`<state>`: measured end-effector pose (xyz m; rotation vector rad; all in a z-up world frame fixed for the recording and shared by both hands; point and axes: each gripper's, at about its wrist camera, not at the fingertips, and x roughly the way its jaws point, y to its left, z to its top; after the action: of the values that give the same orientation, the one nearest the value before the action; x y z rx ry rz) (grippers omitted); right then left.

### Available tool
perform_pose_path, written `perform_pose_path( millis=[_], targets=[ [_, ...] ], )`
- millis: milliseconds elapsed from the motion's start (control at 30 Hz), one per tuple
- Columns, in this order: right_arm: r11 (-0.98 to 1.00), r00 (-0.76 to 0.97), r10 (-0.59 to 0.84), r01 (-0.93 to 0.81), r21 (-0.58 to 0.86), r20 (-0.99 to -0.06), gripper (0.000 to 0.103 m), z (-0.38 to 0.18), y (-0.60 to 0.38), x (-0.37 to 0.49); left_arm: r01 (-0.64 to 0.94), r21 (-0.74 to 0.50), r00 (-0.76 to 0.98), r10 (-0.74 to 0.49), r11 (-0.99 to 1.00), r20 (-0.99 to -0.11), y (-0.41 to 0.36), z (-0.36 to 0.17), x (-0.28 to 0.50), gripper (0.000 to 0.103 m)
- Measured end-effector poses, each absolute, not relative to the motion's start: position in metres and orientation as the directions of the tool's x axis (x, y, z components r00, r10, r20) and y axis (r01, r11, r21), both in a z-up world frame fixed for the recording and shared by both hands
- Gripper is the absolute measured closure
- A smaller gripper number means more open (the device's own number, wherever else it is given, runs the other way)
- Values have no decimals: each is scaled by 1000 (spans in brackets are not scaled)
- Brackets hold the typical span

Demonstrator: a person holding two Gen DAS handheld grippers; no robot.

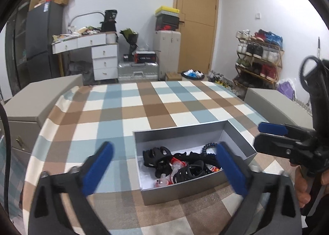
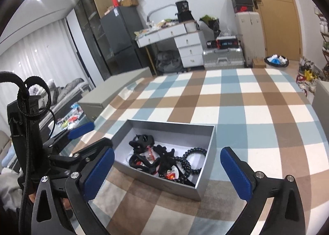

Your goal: Organize jewelry

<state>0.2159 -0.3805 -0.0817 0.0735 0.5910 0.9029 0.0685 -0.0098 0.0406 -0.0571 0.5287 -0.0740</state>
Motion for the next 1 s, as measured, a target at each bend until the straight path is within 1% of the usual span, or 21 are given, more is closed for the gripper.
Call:
perform_pose_path(
  millis=[33, 167, 367, 500, 600, 700, 1000],
  targets=[
    [624, 473, 760, -723, 298, -445, 0, -82, -382, 213, 49, -78, 870, -81, 996, -486, -9, 42, 65, 1],
    [615, 495, 772, -739, 275, -399, 0, -84, -390, 201, 44, -110, 876, -91, 993, -473, -4, 41, 61, 1],
    [638, 550, 765, -720, 274, -336, 0, -89, -395, 197, 19, -83, 890, -54, 996, -453, 0, 29, 50, 1],
    [631, 541, 770, -724, 278, -338, 0, -94, -395, 198, 24, -90, 895, -62, 996, -442, 5, 24, 45, 1],
    [644, 560, 759, -719, 260, -333, 0, -97, -395, 197, 27, -71, 900, -55, 997, -433, 4, 22, 43, 1],
    [646, 567, 759, -718, 259, -321, 0, -100, -396, 195, 27, -53, 899, -47, 998, -435, 2, 20, 44, 1],
    [674, 621, 734, -714, 189, -274, 0, -98, -397, 182, 36, -13, 901, -38, 999, -432, -3, 18, 41, 1]
  ],
)
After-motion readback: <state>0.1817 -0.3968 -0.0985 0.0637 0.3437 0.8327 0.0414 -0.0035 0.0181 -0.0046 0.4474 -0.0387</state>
